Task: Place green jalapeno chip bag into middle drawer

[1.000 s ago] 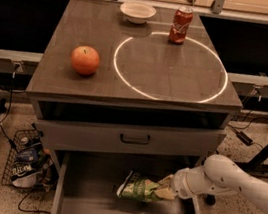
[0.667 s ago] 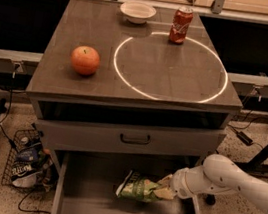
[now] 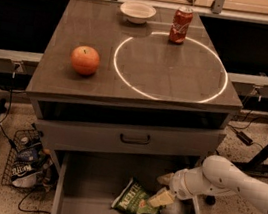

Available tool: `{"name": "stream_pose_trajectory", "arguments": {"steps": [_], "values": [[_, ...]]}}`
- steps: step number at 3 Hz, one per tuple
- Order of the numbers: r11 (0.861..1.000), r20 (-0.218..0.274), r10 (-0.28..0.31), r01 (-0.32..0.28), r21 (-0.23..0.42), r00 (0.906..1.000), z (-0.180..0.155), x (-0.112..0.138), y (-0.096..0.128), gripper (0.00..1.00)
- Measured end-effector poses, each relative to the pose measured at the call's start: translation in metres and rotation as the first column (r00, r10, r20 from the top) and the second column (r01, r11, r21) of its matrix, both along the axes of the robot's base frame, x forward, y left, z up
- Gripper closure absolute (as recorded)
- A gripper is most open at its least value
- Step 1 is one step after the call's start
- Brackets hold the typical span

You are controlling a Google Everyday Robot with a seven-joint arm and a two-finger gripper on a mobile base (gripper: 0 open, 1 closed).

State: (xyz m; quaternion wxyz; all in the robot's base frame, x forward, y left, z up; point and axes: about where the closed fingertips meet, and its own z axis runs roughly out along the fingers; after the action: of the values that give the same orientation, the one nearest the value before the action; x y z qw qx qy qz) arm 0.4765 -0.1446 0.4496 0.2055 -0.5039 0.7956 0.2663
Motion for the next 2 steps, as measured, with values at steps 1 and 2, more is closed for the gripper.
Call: {"name": "stream_pose_trajectory", "arguments": {"steps": [1, 2], "values": [[1.0, 0.0, -0.026, 0.026, -0.01, 0.9997, 0.006, -0.006, -0.011, 0.0], [0.997, 0.013, -0.07, 0.071, -0.03, 0.9974, 0.029, -0.012, -0.031, 0.13]]}}
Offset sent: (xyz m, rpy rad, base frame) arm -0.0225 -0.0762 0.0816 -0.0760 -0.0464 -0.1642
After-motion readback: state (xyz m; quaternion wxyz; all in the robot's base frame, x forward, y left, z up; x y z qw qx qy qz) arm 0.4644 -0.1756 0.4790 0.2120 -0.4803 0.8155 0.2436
